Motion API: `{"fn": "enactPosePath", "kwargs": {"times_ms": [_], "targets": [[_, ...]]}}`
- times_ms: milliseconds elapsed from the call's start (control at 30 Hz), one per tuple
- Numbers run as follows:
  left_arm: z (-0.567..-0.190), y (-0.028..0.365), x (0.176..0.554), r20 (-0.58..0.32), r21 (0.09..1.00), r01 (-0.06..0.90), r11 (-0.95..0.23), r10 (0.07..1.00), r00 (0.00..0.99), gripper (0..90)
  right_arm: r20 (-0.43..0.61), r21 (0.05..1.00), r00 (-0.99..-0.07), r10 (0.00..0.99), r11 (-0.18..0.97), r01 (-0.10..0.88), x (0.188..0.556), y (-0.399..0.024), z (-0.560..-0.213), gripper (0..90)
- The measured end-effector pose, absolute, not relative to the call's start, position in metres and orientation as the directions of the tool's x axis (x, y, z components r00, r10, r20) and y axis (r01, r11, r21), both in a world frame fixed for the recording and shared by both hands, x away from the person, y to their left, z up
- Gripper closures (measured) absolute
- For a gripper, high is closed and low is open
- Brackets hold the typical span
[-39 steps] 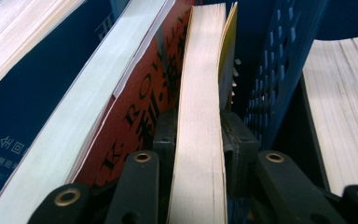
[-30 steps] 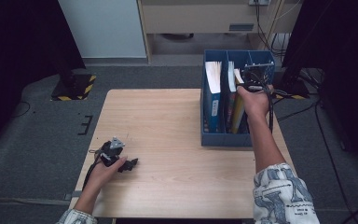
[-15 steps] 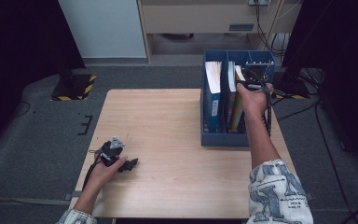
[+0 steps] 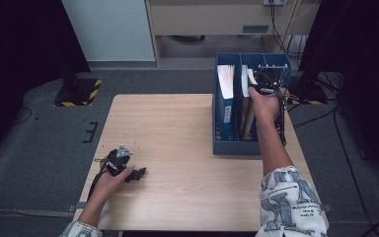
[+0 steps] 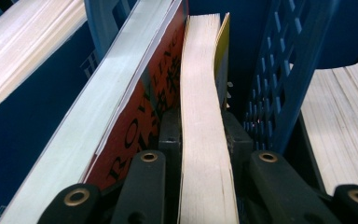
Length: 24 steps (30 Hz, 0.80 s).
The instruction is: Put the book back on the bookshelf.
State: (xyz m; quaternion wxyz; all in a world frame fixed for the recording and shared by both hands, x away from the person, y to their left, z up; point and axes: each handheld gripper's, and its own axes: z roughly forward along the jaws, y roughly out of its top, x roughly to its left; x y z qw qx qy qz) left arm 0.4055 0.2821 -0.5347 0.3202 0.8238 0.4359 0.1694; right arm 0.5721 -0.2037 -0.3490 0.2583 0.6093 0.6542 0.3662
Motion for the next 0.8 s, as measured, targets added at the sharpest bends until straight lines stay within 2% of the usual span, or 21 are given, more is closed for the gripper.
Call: {"fn": "enactPosePath", "kwargs": {"times_ms": [800], "targets": [[-0.5347,0.2819,0.4057,0.000,0.675,0.610,-0.415,0.826,0.563,0.0,0.091,0.801,-0.116,0.989,-0.004,0.598,0.5736,-0.2076,-0.3500,74.9]]}}
